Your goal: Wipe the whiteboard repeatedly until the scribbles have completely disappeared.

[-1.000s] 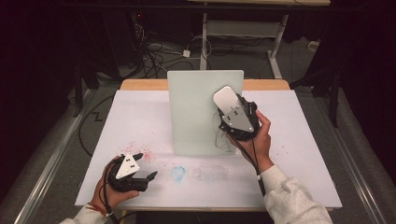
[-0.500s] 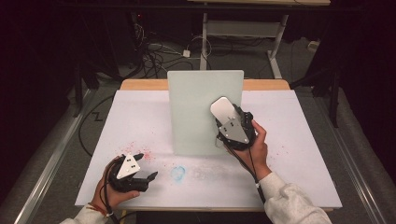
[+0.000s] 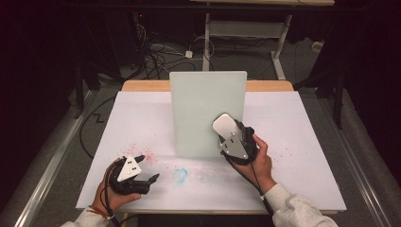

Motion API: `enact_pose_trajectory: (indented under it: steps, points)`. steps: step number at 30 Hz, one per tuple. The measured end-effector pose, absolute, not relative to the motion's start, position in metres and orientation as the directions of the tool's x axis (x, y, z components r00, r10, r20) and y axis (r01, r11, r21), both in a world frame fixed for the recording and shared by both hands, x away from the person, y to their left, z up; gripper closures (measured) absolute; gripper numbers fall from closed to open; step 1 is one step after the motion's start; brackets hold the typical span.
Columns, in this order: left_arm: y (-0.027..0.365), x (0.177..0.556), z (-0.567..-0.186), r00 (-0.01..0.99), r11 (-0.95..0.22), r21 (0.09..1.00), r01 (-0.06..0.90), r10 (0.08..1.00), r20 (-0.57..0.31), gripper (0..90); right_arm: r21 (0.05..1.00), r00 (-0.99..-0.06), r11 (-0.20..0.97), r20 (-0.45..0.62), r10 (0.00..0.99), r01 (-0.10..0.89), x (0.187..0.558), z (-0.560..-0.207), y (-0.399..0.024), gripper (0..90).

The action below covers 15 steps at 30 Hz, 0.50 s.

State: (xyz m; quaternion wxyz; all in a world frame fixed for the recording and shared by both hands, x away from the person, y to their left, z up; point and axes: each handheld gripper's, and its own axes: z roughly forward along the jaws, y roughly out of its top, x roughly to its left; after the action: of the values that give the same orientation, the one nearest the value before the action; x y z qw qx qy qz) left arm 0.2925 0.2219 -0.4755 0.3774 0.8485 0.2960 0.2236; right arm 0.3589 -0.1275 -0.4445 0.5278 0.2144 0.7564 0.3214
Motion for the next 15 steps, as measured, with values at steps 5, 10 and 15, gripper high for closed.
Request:
enact_pose_trajectory:
  steps: [5,10,15]
  points:
    - [0.221,0.292,-0.475,0.725,-0.542,0.772,0.333,0.67,0.158,19.2,0.687,-0.378,0.727,-0.673,0.635,-0.001,0.354,-0.455,-0.129,30.8]
    - [0.222,0.292,-0.475,0.725,-0.541,0.773,0.331,0.67,0.158,19.2,0.684,-0.381,0.729,-0.672,0.635,0.007,0.356,-0.448,-0.134,30.8]
    - [0.222,0.292,-0.475,0.727,-0.542,0.772,0.331,0.669,0.158,19.2,0.749,-0.324,0.662,-0.62,0.714,0.025,0.366,-0.426,-0.148,30.9]
